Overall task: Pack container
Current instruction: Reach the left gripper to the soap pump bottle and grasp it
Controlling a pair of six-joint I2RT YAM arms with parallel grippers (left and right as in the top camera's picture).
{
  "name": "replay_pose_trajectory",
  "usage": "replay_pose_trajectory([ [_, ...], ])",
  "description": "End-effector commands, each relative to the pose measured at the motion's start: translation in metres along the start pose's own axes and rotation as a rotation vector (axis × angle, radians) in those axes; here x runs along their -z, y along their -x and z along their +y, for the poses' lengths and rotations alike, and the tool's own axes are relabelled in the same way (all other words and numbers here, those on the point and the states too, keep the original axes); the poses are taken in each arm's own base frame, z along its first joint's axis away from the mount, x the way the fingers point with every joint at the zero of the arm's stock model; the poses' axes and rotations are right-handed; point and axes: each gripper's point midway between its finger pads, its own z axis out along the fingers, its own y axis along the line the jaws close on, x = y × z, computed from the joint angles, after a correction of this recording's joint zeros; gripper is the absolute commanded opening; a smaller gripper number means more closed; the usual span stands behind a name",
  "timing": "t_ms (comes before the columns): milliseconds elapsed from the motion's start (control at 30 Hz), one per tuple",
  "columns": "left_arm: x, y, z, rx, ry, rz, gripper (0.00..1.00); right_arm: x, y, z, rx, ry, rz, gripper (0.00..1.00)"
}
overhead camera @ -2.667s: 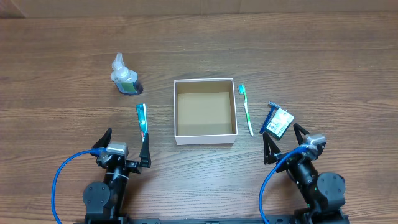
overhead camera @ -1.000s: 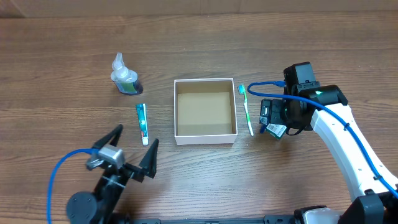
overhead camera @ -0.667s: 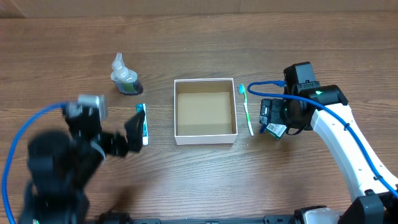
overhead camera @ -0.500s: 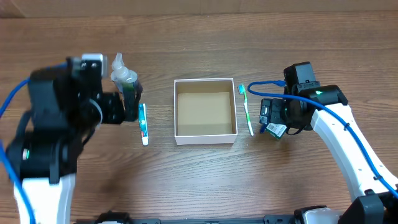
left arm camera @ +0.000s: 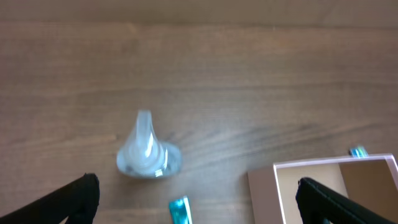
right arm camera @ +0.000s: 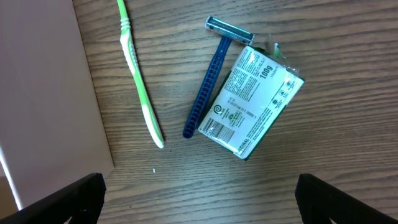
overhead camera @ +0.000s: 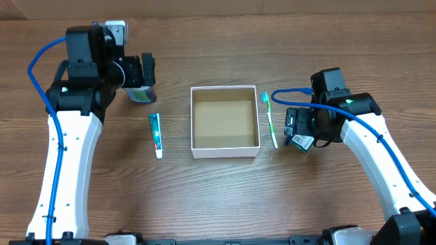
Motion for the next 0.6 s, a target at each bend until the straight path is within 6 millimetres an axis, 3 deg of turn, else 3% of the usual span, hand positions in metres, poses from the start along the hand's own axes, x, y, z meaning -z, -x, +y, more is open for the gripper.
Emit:
replay_pose_trajectory([
  [0,-0.022,0.005,0.023,-0.023,0.110,0.002,1.00,0.008,0.010,0.000,-0.011,-0.002,-0.040,1.00],
  [200,-0.084,-0.013,0.050,-0.004,0.197,0.075,1.00,0.008,0.010,0.000,-0.010,-0.002,-0.040,1.00],
  [333,-0.112,-0.015,0.060,0.057,0.180,0.066,1.00,0.008,0.010,0.000,-0.010,-0.002,-0.040,1.00],
  [400,-0.119,-0.018,0.062,0.066,0.164,0.071,0.97,0.008,0.010,0.000,-0.011,-0.002,-0.040,1.00],
  [567,-0.120,-0.019,0.063,0.070,0.160,0.078,0.75,0.008,0.010,0.000,-0.011,-0.002,-0.040,1.00],
])
